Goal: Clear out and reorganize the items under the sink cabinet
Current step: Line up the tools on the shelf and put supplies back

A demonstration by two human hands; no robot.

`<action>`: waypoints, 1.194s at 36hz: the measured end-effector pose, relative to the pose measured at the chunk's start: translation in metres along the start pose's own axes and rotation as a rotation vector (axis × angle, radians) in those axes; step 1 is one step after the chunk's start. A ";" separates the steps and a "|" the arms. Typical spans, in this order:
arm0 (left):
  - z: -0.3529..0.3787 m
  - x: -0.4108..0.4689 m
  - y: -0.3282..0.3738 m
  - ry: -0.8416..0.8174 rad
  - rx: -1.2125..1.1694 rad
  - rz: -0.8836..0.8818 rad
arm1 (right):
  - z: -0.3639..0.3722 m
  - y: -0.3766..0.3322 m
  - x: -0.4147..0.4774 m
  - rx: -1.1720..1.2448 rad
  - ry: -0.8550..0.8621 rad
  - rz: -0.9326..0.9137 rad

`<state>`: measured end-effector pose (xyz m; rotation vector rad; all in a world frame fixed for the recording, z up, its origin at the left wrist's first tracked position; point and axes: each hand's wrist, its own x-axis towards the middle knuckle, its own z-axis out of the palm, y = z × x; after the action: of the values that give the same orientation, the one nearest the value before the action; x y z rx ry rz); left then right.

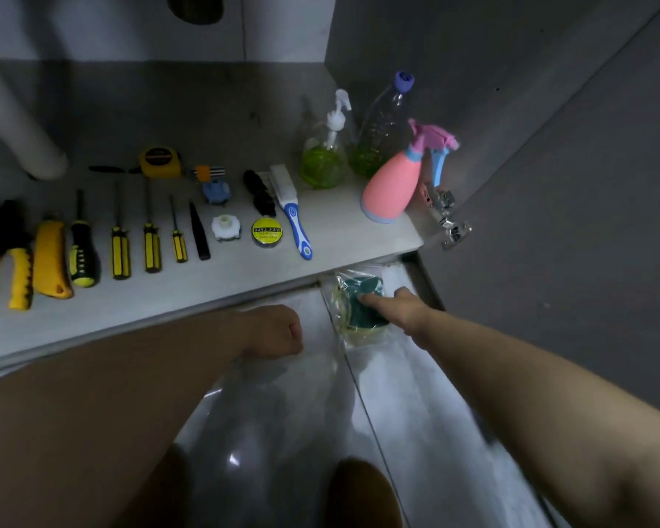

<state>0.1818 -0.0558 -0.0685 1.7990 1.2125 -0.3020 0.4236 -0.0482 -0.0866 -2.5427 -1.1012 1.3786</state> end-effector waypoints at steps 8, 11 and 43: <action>-0.005 0.002 -0.008 0.016 -0.044 -0.041 | 0.046 0.011 0.014 0.321 -0.082 -0.064; -0.007 0.001 -0.007 0.020 -0.050 -0.046 | 0.060 0.018 0.007 0.359 -0.015 -0.025; -0.074 -0.291 0.197 0.657 -1.237 0.412 | -0.111 -0.045 -0.364 0.989 -0.117 -0.894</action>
<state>0.1840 -0.1927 0.2631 0.9497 0.9990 1.1271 0.3543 -0.2038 0.2564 -1.0891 -0.9818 1.2901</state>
